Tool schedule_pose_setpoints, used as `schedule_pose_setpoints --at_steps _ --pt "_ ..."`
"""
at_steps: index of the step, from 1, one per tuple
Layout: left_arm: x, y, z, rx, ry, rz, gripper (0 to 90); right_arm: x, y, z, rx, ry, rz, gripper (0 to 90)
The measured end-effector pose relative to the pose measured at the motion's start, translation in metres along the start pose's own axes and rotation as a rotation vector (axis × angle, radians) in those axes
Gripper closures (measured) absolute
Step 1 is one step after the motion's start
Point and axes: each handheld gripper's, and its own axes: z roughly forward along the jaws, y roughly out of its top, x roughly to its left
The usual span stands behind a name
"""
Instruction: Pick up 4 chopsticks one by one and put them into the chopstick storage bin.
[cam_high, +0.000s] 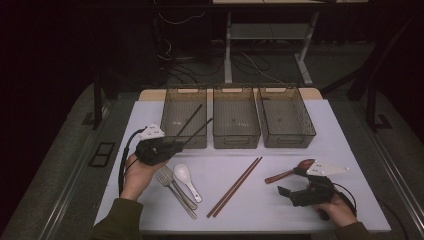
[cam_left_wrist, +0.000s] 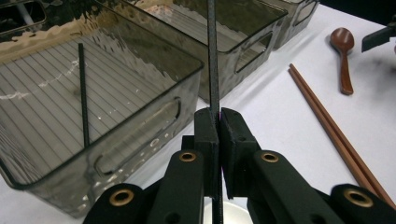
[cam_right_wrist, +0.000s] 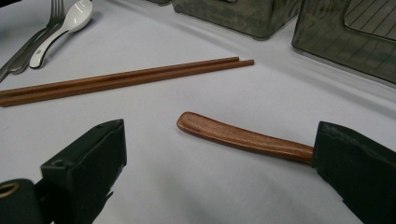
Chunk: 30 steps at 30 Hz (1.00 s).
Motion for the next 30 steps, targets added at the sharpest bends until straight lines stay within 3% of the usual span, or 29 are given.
schedule_pose_setpoints --at_steps 15,30 --pt "0.018 0.022 0.016 -0.02 -0.01 -0.027 84.8 0.0 0.0 0.0 -0.001 0.001 0.003 2.9" --pt "0.043 0.052 0.027 -0.035 0.037 -0.03 84.8 0.0 0.0 -0.001 -0.004 0.002 0.004 2.9"
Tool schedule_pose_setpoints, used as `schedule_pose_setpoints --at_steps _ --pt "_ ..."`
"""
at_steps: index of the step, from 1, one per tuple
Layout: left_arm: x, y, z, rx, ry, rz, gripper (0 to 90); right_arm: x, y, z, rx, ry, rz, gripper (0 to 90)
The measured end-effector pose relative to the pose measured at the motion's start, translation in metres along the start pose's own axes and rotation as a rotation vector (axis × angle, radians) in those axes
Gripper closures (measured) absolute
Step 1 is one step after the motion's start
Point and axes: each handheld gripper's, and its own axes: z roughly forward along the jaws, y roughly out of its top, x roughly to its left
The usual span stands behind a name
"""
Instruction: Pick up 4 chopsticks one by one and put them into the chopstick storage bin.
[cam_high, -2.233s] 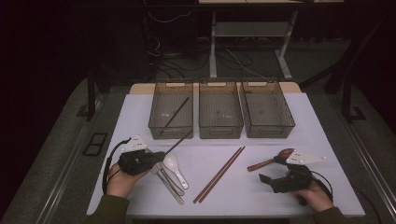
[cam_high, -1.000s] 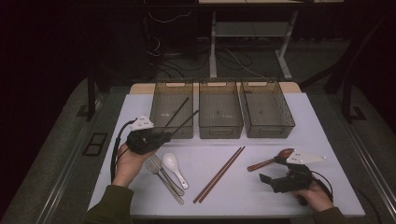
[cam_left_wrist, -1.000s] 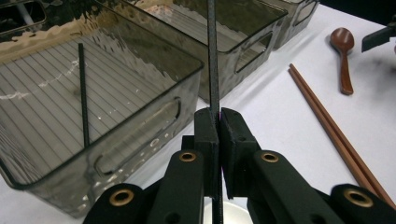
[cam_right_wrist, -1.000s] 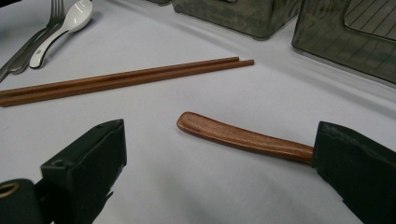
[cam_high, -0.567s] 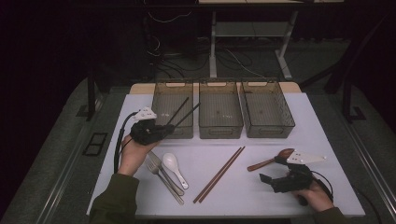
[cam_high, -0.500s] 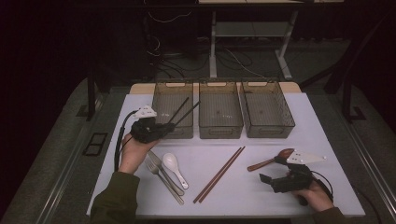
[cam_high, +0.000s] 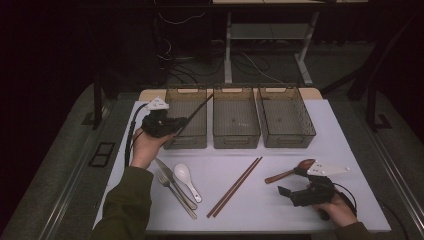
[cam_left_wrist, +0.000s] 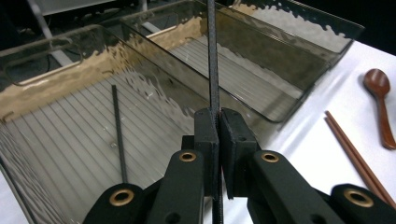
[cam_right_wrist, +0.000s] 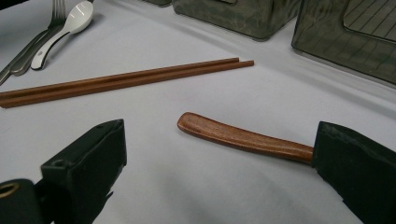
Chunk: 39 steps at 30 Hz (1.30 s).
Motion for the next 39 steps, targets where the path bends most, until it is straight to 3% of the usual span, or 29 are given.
schedule_pose_setpoints --at_steps 10,17,26,39 --pt "0.02 0.013 0.016 -0.014 0.039 -0.009 84.8 -0.001 0.0 -0.001 -0.001 0.0 0.002 2.9" --pt "0.036 0.012 0.031 -0.029 0.064 -0.055 84.8 -0.001 0.0 -0.001 -0.003 0.001 0.005 2.9" --pt "0.047 0.009 0.044 0.005 0.09 -0.09 84.7 -0.003 -0.001 -0.003 -0.01 0.0 0.009 2.9" --pt "0.05 0.001 0.052 0.065 0.115 -0.126 84.5 -0.003 -0.001 -0.003 -0.01 0.0 0.011 2.9"
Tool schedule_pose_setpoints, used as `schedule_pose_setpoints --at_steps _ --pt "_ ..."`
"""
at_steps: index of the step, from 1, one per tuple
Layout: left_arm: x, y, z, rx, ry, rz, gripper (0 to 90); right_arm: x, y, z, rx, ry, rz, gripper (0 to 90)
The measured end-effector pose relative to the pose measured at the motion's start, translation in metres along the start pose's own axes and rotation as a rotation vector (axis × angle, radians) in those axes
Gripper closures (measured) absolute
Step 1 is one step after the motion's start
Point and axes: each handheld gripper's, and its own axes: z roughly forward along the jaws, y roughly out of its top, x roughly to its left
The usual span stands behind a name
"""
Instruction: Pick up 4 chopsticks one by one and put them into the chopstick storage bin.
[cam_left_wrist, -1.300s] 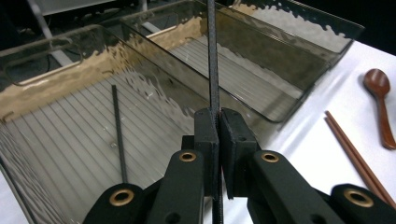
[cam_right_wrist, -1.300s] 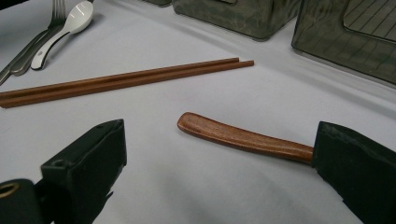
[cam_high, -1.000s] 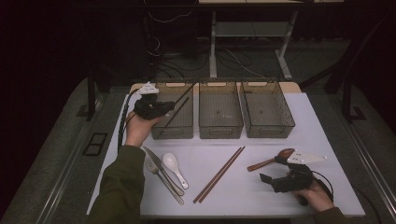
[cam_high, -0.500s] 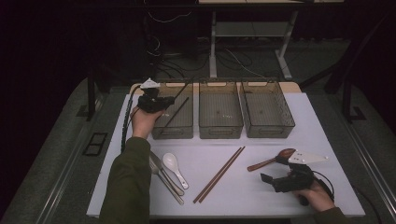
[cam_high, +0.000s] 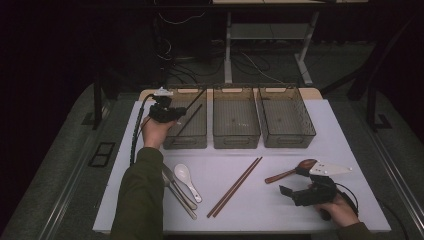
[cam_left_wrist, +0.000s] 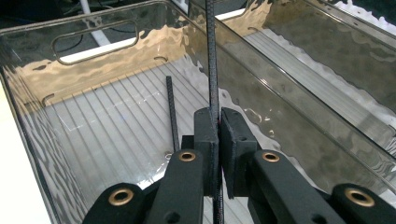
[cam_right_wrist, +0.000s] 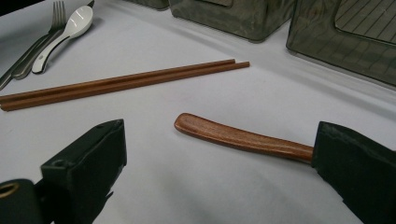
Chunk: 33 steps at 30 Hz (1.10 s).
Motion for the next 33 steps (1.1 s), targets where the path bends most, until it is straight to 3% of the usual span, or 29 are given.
schedule_pose_setpoints --at_steps 17,22,33 --pt "0.0 -0.001 -0.003 -0.003 0.003 -0.003 76.8 0.0 0.0 0.0 0.0 0.001 -0.001 2.9" --pt "-0.003 0.0 -0.007 -0.001 0.002 0.01 68.3 0.0 0.0 0.0 0.0 -0.001 -0.001 2.9" --pt "-0.017 0.002 -0.026 -0.015 -0.041 0.026 50.7 0.0 0.0 0.001 0.003 -0.001 -0.004 2.9"
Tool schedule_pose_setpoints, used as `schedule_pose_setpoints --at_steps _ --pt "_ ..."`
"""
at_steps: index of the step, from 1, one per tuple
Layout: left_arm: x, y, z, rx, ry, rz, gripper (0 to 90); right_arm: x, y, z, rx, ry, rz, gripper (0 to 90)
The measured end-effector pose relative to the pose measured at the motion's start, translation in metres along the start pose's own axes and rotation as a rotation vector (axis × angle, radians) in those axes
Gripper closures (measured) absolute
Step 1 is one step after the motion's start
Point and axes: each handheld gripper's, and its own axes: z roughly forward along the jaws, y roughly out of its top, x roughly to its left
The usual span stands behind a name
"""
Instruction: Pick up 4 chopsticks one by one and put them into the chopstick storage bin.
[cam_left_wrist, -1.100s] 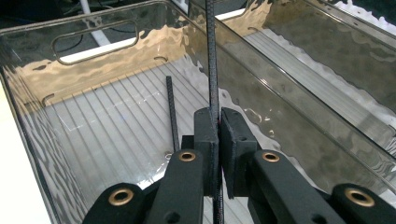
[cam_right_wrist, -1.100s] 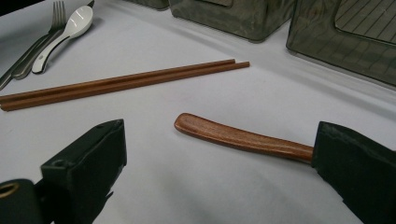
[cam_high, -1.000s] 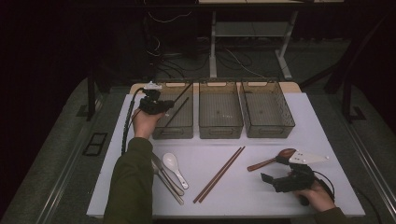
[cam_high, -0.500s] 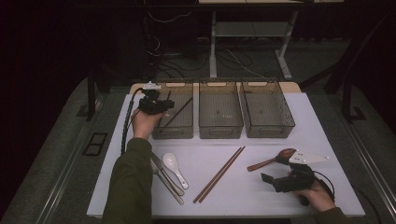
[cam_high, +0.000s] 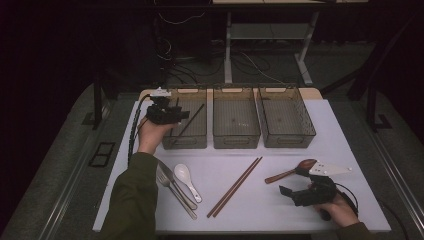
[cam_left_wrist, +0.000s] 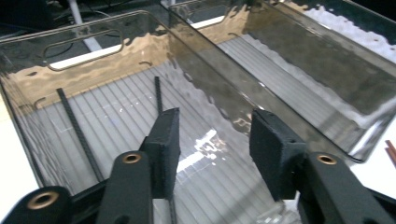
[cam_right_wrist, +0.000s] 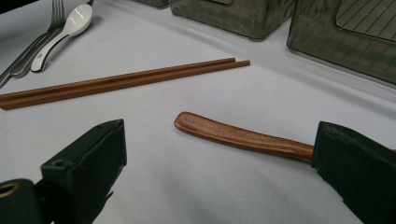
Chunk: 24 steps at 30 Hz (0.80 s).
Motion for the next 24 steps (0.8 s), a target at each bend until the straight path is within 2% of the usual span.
schedule_pose_setpoints --at_steps 3,12,19,24 --pt "-0.006 -0.002 -0.005 0.006 -0.004 0.003 47.1 0.0 0.0 0.0 0.0 -0.001 0.001 2.9" --pt "-0.024 -0.01 -0.015 0.005 -0.059 0.029 38.3 0.0 0.0 0.0 -0.003 0.0 0.007 2.9" --pt "-0.044 -0.017 -0.021 -0.014 -0.088 0.057 34.4 -0.001 0.0 0.0 0.003 -0.002 0.009 2.9" --pt "-0.057 -0.027 -0.024 -0.03 -0.114 0.054 32.1 -0.002 -0.001 0.0 0.005 -0.005 0.01 2.9"
